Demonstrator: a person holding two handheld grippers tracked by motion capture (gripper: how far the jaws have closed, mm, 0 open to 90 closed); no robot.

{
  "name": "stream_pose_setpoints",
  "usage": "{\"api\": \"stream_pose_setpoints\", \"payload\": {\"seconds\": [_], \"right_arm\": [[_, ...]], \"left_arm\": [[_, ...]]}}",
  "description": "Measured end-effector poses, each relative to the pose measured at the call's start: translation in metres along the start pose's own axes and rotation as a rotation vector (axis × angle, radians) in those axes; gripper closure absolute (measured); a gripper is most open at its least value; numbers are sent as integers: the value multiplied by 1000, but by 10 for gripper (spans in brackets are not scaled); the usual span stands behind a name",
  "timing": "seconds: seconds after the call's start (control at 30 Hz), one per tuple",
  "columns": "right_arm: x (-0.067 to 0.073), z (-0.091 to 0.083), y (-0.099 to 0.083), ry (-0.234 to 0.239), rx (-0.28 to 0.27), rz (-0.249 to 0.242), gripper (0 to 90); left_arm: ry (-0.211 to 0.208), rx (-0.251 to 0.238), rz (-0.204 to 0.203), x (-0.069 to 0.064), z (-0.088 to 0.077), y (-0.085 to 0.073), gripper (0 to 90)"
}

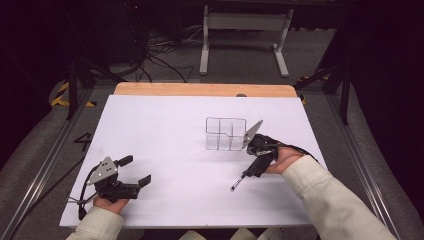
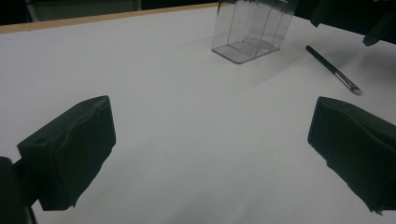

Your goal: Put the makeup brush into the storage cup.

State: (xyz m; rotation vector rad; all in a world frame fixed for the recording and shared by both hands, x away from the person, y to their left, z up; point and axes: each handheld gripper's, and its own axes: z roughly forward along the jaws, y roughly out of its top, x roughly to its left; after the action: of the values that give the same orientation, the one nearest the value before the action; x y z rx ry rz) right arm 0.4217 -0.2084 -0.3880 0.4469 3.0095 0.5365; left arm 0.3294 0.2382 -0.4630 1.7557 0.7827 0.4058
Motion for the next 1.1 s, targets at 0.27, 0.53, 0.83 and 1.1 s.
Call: {"api": "stream_pose_setpoints", "payload": {"seconds": [0.27, 0.53, 0.83, 1.1], "right_arm": [[2, 14, 1, 28, 76, -32, 136], [3, 23, 1, 39, 105, -40, 143], [4, 38, -2, 56, 135, -41, 149], [6, 37, -1, 42, 154, -76, 270]], "left_arm": [[-5, 2, -2, 0, 0, 0, 14], [-8, 4, -3, 0, 0, 0, 13], [-11, 2, -5, 1, 0, 0, 12], [-9, 7, -1, 1, 1, 0, 13]]}}
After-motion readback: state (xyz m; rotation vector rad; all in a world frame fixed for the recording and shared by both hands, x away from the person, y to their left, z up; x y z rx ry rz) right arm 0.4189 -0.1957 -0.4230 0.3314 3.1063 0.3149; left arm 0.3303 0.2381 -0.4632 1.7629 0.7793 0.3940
